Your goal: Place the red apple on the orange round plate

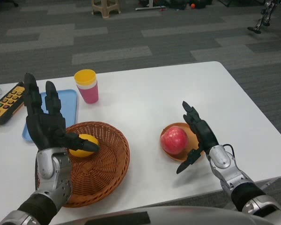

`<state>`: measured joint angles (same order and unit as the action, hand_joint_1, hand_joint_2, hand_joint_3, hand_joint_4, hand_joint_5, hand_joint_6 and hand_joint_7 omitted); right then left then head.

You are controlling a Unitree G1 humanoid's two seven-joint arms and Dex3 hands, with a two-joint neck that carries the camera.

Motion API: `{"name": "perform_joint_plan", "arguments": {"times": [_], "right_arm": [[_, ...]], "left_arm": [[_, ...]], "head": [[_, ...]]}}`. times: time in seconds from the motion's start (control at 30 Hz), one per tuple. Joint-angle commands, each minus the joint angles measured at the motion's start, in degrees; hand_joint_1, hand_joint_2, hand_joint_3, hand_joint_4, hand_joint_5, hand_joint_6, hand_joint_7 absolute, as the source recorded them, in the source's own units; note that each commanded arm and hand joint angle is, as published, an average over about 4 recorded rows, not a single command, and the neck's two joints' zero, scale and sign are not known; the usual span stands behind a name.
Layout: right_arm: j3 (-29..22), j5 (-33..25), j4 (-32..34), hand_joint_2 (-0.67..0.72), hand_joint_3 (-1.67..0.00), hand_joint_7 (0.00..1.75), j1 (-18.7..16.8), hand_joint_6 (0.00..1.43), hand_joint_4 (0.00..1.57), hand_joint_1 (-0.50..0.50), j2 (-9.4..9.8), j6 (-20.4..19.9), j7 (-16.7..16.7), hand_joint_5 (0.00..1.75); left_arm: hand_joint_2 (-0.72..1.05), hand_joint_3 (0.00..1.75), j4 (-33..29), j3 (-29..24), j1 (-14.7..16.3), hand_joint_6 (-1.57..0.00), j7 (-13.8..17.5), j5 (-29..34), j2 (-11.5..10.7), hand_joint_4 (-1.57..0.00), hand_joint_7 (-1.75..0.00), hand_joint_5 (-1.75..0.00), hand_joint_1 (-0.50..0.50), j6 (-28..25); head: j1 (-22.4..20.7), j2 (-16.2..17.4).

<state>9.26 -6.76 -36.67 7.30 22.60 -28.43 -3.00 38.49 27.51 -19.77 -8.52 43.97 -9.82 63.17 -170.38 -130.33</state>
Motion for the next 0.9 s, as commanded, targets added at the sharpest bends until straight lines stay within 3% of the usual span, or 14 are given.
{"name": "perform_joint_plan", "arguments": {"times": [0.03,0.23,0.4,0.67,0.9], "right_arm": [[-2.43,-0.18,4.15,0.34,0.0,0.0,-0.62,0.0,0.0,-0.46,-0.02,0.08,-0.89,0.0],[-6.67,-0.66,11.89,0.34,0.0,0.0,-1.5,0.0,0.0,-0.46,-0.02,-0.84,-3.72,0.0],[-7.0,-2.33,17.11,0.34,-0.02,0.0,-1.81,0.0,0.0,-0.46,0.38,-2.73,-6.38,0.0],[-6.71,-4.13,24.1,0.46,0.0,0.0,-2.16,0.0,0.0,-0.46,0.42,-3.78,-9.3,0.0],[-7.59,-4.84,27.88,0.41,0.0,0.0,-1.94,0.0,0.0,-0.46,0.51,-4.79,-10.27,0.0]], "left_arm": [[-0.64,0.09,0.18,-0.18,0.5,0.0,-0.01,0.06,-0.4,-0.19,0.0,0.0,-0.5,0.11],[-0.64,0.09,0.18,-0.18,0.52,0.0,-0.01,0.06,-0.38,-0.19,0.0,0.0,-0.5,0.11],[-0.64,0.09,0.18,-0.24,0.57,0.0,-0.01,-0.03,-0.38,-0.19,0.0,0.0,-0.5,0.15],[-0.64,0.09,0.18,-0.18,0.65,0.0,-0.01,-0.03,-0.38,-0.19,0.0,0.0,-0.5,0.2],[-0.64,0.09,0.14,-0.35,0.7,0.0,-0.01,-0.11,-0.42,-0.19,0.0,0.0,-0.5,0.2]], "head": [[0.08,-0.36],[0.09,-0.71],[-0.11,-1.13],[-0.11,-1.92],[-0.61,-2.85]]}}
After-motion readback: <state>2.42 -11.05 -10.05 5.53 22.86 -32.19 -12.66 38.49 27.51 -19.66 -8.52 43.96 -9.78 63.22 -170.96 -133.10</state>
